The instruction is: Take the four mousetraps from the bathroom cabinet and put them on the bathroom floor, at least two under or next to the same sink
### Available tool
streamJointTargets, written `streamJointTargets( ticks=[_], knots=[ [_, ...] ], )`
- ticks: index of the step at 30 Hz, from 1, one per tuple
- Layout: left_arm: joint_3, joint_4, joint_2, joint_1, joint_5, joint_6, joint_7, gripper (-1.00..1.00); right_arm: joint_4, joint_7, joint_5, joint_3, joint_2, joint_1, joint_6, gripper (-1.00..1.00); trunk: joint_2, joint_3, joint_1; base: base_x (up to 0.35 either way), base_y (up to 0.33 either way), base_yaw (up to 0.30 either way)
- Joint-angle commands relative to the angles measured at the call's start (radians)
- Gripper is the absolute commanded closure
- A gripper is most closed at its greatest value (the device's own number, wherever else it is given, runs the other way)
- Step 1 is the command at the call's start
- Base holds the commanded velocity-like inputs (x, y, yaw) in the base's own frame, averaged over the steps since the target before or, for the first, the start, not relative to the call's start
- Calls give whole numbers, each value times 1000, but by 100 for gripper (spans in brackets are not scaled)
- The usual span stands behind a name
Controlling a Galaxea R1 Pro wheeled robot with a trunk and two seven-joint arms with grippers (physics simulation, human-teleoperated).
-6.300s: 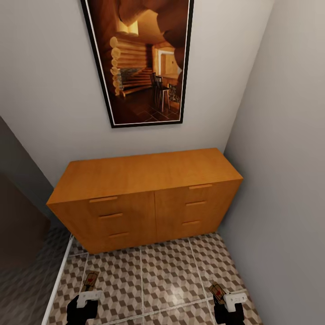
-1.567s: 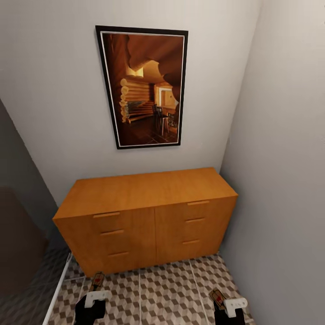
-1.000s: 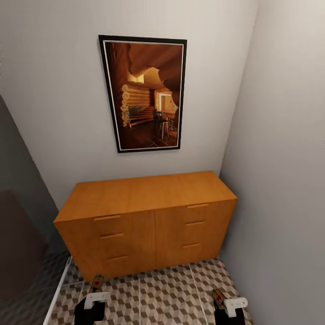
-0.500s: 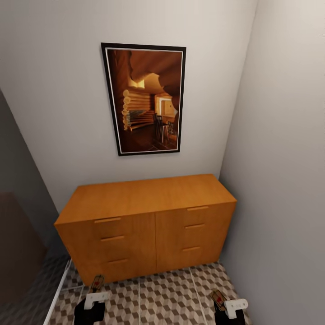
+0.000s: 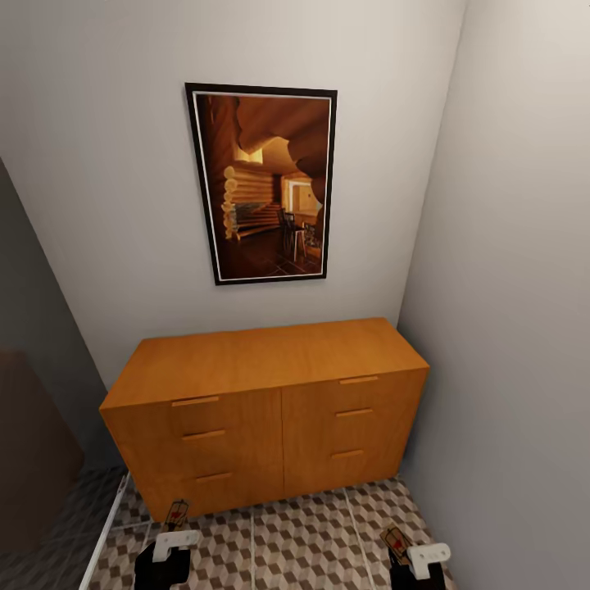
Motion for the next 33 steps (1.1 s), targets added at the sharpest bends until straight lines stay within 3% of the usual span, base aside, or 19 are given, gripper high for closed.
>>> streamJointTargets(
  ticks=[1, 8, 33],
  knots=[
    [-7, 1, 0, 0, -2, -2, 8, 100, 1, -4, -10, 8, -2, -1, -10, 100, -2, -2, 1, 0, 0, 0],
    [-7, 1, 0, -1, -2, -2, 8, 100, 27, -4, -9, 8, -3, -1, -58, 100, -2, -2, 1, 0, 0, 0],
    [-7, 1, 0, -1, -2, -2, 8, 100, 31, -3, -9, 9, 0, -1, -63, 100, -2, -2, 1, -4, 0, 0]
  ],
)
